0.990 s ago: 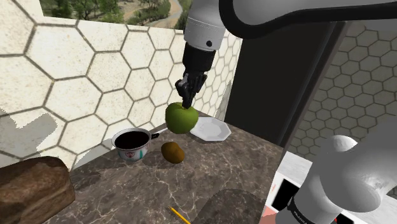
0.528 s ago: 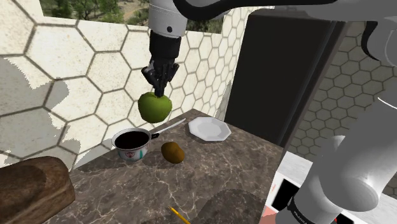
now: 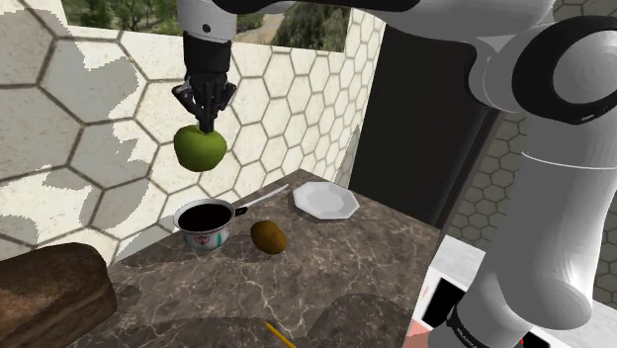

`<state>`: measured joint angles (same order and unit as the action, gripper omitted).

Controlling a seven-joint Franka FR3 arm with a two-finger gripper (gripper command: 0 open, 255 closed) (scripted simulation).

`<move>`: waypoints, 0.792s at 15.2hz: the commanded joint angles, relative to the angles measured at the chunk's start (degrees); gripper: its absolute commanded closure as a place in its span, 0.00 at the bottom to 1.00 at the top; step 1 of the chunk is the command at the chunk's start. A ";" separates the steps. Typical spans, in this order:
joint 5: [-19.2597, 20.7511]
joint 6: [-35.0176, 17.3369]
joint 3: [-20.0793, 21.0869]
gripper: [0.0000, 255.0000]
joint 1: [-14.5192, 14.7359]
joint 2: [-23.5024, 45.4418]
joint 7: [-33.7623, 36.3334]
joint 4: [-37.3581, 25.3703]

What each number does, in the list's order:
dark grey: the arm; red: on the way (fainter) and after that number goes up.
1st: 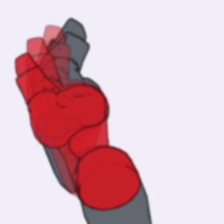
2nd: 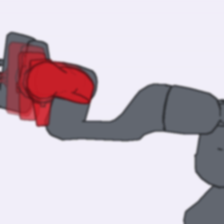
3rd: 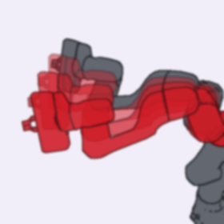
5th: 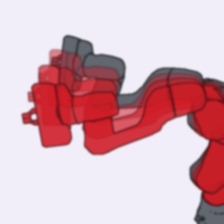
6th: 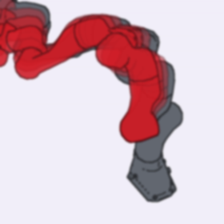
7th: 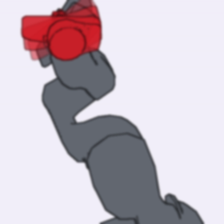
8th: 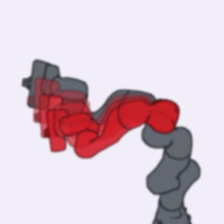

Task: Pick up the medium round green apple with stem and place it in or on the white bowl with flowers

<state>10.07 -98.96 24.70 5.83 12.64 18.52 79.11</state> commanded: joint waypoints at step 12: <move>0.23 -9.41 -0.21 1.00 -0.50 -0.15 1.04 9.56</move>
<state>10.39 -107.40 24.50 5.44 12.83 19.47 87.42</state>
